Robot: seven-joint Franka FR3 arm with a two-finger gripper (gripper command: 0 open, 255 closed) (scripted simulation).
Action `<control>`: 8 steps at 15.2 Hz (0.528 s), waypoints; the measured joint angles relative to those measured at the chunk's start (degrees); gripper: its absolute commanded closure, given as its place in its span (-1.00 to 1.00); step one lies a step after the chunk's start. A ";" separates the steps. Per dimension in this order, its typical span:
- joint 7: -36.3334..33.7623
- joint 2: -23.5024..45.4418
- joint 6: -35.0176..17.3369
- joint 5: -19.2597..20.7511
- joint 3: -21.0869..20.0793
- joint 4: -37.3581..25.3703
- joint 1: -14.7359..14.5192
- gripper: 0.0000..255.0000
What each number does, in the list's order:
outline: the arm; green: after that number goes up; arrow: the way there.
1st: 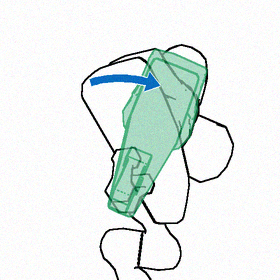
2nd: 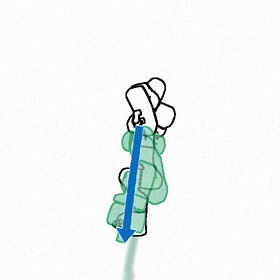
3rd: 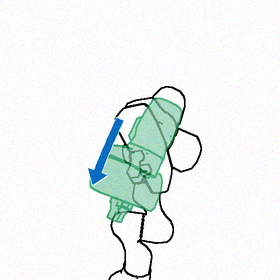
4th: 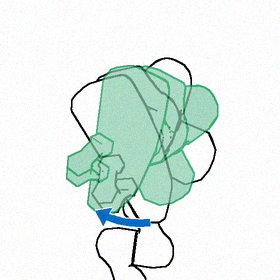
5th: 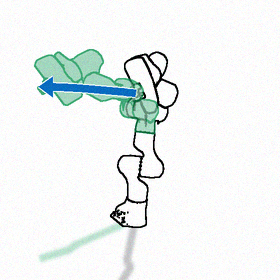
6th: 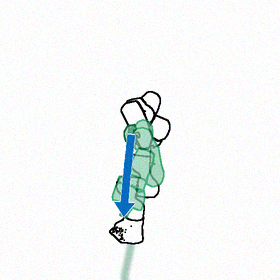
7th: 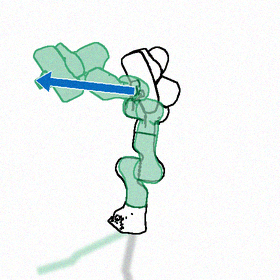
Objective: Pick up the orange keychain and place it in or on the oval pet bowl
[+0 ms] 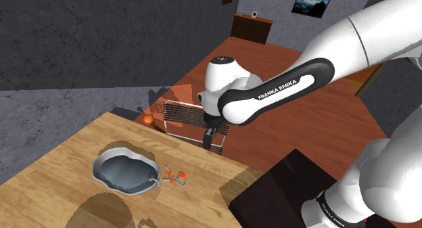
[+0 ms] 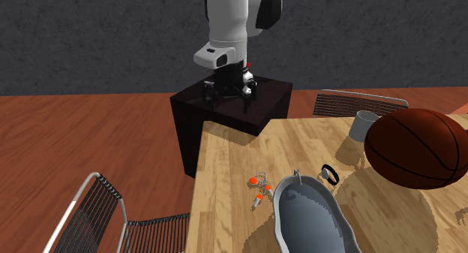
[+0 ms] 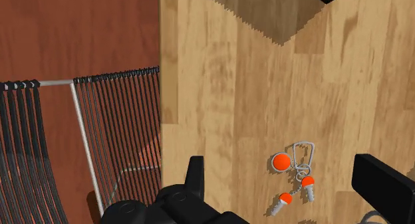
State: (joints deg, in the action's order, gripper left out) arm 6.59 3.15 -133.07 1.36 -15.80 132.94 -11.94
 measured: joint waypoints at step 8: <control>-4.43 17.00 -6.17 9.68 -0.74 -9.50 -5.33 -1.00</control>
State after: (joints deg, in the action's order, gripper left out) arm 2.16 20.15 -139.24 11.04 -16.54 123.44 -17.27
